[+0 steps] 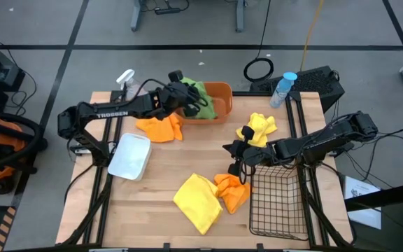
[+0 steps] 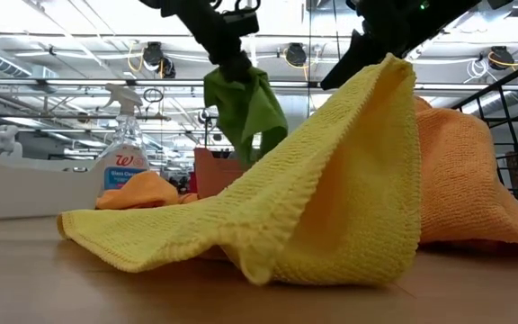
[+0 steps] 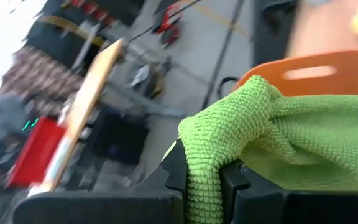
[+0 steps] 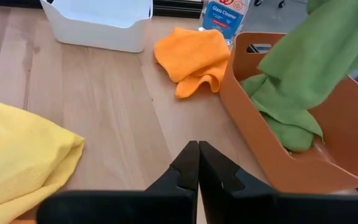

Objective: Sort microfiber towel by color & place in baskets
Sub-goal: Put the green microfiber cloth into the orange bin

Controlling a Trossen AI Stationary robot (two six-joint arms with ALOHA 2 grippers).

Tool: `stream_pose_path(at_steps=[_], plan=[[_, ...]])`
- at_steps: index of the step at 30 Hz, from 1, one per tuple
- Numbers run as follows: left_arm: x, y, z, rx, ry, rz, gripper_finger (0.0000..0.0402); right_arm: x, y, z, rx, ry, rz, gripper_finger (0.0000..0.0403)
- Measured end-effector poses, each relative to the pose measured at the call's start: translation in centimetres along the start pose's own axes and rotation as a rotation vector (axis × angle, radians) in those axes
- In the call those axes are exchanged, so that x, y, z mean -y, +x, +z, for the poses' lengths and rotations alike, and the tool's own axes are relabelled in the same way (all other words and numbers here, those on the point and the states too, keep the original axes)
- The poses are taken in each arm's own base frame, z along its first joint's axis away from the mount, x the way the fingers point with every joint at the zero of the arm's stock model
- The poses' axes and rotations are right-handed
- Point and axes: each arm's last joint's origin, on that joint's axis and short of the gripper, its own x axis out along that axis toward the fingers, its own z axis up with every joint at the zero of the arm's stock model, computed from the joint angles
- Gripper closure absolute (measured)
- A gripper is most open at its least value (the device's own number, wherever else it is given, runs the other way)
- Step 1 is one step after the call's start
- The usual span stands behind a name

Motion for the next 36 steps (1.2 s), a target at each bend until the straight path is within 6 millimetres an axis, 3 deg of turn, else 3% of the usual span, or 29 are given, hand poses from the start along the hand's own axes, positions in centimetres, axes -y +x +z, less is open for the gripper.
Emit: stream_pose_path(at_steps=[4, 11, 20, 36], plan=[[-0.5, 0.9, -0.8, 0.021, 0.046, -0.074, 0.0368, 0.0, 0.0, 0.0, 0.000, -0.003, 0.000, 0.0403], [-0.7, 3.7, -2.5, 0.018, -0.028, -0.162, 0.0368, 0.0, 0.0, 0.0, 0.003, 0.000, 0.000, 0.0403], [2.4, 8.0, -4.7, -0.086, -0.021, -0.252, 0.0368, 0.0, 0.0, 0.0, 0.002, 0.014, 0.000, 0.0403], [6.3, 11.6, -6.9, -0.179, -0.199, -0.361, 0.0368, 0.0, 0.0, 0.0, 0.003, 0.017, 0.001, 0.0403]])
